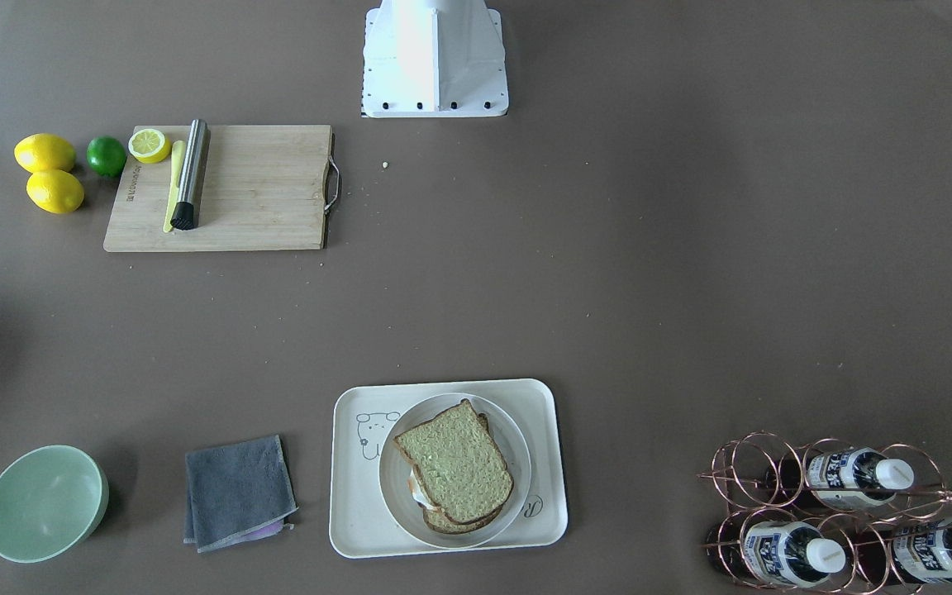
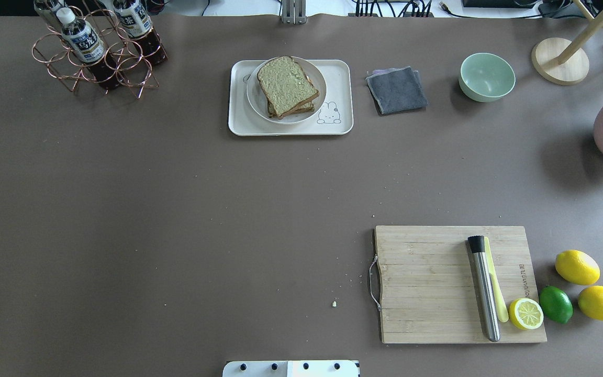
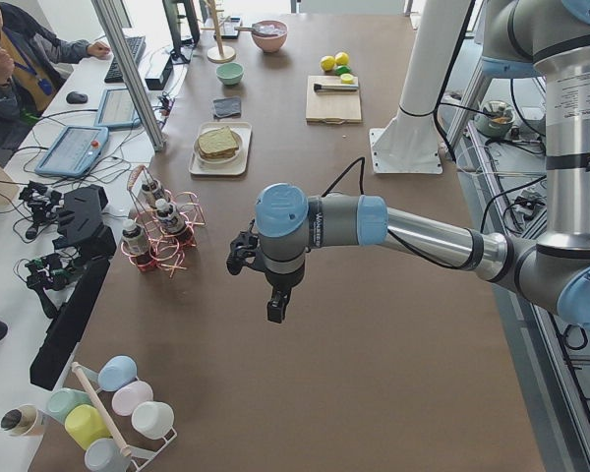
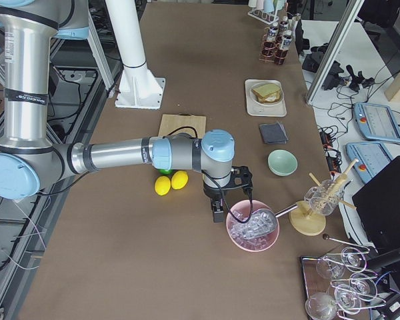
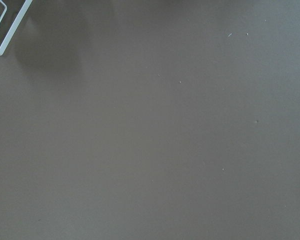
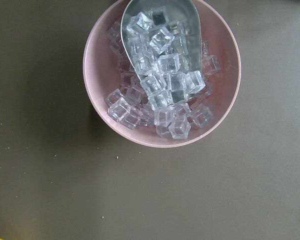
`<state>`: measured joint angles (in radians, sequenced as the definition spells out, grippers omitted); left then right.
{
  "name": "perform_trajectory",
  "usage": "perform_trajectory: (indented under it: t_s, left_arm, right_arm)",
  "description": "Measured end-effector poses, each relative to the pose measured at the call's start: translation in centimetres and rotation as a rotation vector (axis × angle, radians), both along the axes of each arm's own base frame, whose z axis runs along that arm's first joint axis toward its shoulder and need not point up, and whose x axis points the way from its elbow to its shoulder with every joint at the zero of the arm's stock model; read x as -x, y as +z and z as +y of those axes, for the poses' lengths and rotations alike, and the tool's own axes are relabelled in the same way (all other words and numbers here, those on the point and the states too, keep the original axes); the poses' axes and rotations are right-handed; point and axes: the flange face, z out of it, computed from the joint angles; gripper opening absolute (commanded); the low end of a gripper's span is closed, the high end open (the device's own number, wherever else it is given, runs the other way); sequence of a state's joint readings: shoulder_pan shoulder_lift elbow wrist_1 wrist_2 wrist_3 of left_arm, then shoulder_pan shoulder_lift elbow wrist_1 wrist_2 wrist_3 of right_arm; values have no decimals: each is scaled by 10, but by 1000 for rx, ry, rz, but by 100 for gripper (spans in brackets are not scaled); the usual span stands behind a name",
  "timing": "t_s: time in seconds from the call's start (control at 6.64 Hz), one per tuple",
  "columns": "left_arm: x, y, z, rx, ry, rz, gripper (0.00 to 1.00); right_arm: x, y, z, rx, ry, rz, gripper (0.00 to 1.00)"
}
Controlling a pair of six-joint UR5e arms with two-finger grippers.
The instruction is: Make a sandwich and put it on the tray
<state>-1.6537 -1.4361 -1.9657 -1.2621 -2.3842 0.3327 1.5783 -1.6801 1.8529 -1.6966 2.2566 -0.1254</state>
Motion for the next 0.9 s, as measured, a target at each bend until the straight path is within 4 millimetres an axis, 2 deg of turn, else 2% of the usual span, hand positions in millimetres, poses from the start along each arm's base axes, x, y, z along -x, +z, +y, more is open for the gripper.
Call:
perform_trajectory:
  t_s: [0.6, 0.9]
  left_arm:
    - [-4, -3, -3, 35, -36, 17, 98]
    - [-5, 1, -4, 51, -40, 12, 98]
  right_arm:
    - [9, -15, -9, -20, -9, -28, 100]
    - [13, -13, -9, -13, -17, -34, 100]
